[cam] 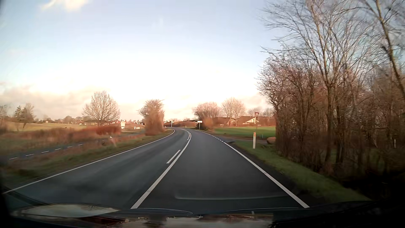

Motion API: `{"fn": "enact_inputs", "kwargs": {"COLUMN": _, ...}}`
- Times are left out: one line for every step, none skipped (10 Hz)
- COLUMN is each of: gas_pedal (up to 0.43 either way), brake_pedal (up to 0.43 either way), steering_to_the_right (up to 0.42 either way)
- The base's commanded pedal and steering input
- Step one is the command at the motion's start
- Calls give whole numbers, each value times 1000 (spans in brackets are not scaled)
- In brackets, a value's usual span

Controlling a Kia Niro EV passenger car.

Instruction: Follow the waypoints while adhering to traffic rules and regulations

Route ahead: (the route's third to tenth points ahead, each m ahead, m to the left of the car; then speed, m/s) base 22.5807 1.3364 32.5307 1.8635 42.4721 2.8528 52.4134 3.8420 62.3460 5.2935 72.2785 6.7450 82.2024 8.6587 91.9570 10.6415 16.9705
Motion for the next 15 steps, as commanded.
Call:
{"fn": "enact_inputs", "kwargs": {"gas_pedal": 150, "brake_pedal": 0, "steering_to_the_right": -10}}
{"fn": "enact_inputs", "kwargs": {"gas_pedal": 150, "brake_pedal": 0, "steering_to_the_right": -11}}
{"fn": "enact_inputs", "kwargs": {"gas_pedal": 150, "brake_pedal": 0, "steering_to_the_right": -12}}
{"fn": "enact_inputs", "kwargs": {"gas_pedal": 150, "brake_pedal": 0, "steering_to_the_right": -12}}
{"fn": "enact_inputs", "kwargs": {"gas_pedal": 150, "brake_pedal": 0, "steering_to_the_right": -12}}
{"fn": "enact_inputs", "kwargs": {"gas_pedal": 157, "brake_pedal": 0, "steering_to_the_right": -12}}
{"fn": "enact_inputs", "kwargs": {"gas_pedal": 157, "brake_pedal": 0, "steering_to_the_right": -12}}
{"fn": "enact_inputs", "kwargs": {"gas_pedal": 157, "brake_pedal": 0, "steering_to_the_right": -12}}
{"fn": "enact_inputs", "kwargs": {"gas_pedal": 157, "brake_pedal": 0, "steering_to_the_right": -12}}
{"fn": "enact_inputs", "kwargs": {"gas_pedal": 157, "brake_pedal": 0, "steering_to_the_right": -12}}
{"fn": "enact_inputs", "kwargs": {"gas_pedal": 157, "brake_pedal": 0, "steering_to_the_right": -12}}
{"fn": "enact_inputs", "kwargs": {"gas_pedal": 150, "brake_pedal": 0, "steering_to_the_right": -12}}
{"fn": "enact_inputs", "kwargs": {"gas_pedal": 150, "brake_pedal": 0, "steering_to_the_right": -12}}
{"fn": "enact_inputs", "kwargs": {"gas_pedal": 138, "brake_pedal": 0, "steering_to_the_right": -11}}
{"fn": "enact_inputs", "kwargs": {"gas_pedal": 138, "brake_pedal": 0, "steering_to_the_right": -10}}
